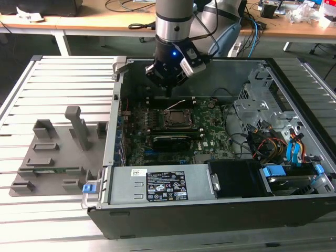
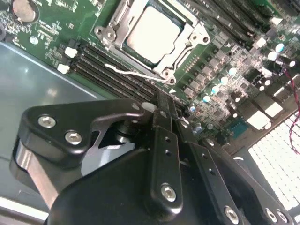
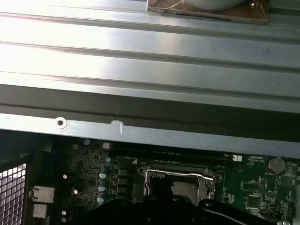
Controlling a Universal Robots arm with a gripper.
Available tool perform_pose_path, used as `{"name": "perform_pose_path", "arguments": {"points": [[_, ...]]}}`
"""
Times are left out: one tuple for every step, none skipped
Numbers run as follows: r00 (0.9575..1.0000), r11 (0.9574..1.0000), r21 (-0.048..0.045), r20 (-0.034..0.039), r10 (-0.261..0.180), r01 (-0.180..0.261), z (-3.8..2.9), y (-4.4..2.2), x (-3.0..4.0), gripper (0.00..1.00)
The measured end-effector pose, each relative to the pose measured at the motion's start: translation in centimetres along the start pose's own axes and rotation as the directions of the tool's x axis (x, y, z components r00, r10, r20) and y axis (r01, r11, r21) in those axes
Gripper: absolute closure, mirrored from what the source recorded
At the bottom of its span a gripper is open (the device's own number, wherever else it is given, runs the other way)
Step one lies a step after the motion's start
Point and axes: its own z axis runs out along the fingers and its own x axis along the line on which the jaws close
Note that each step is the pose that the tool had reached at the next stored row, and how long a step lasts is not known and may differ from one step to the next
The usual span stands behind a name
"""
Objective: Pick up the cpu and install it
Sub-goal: 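Install the first cpu locking lever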
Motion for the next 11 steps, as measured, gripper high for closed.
{"name": "perform_pose_path", "arguments": {"points": [[1.0, 1.0, -0.0001, -0.0011, 0.0, 0.0, 0.12, -0.01, -0.09, 0.89], [1.0, 1.0, 0.0001, -0.0015, 0.0, 0.0, 0.16, -0.01, -0.11, 0.89], [1.0, 1.0, 0.0, -0.0014, 0.0, 0.0, 0.17, -0.01, -0.11, 0.89], [1.0, 1.0, -0.0001, -0.0013, 0.0, 0.0, 0.18, -0.01, -0.12, 0.89], [1.0, 1.0, -0.0002, -0.0012, 0.0, 0.0, 0.21, -0.01, -0.12, 0.89], [1.0, 1.0, -0.0002, -0.0011, 0.0, 0.0, 0.32, -0.01, -0.12, 0.89], [1.0, 1.0, -0.0002, -0.0013, 0.0, 0.0, 0.52, -0.02, -0.12, 0.89], [1.0, 1.0, -0.0001, -0.0013, 0.0, 0.0, 0.66, -0.02, -0.12, 0.89], [1.0, 1.0, -0.0001, -0.0013, 0.0, 0.0, 0.75, -0.02, -0.12, 0.89], [1.0, 1.0, -0.0001, -0.0014, 0.0, 0.0, 0.87, -0.02, -0.12, 0.89], [1.0, 1.0, -0.0002, -0.0016, 0.0, 0.0, 1.11, -0.03, -0.12, 0.89]]}}
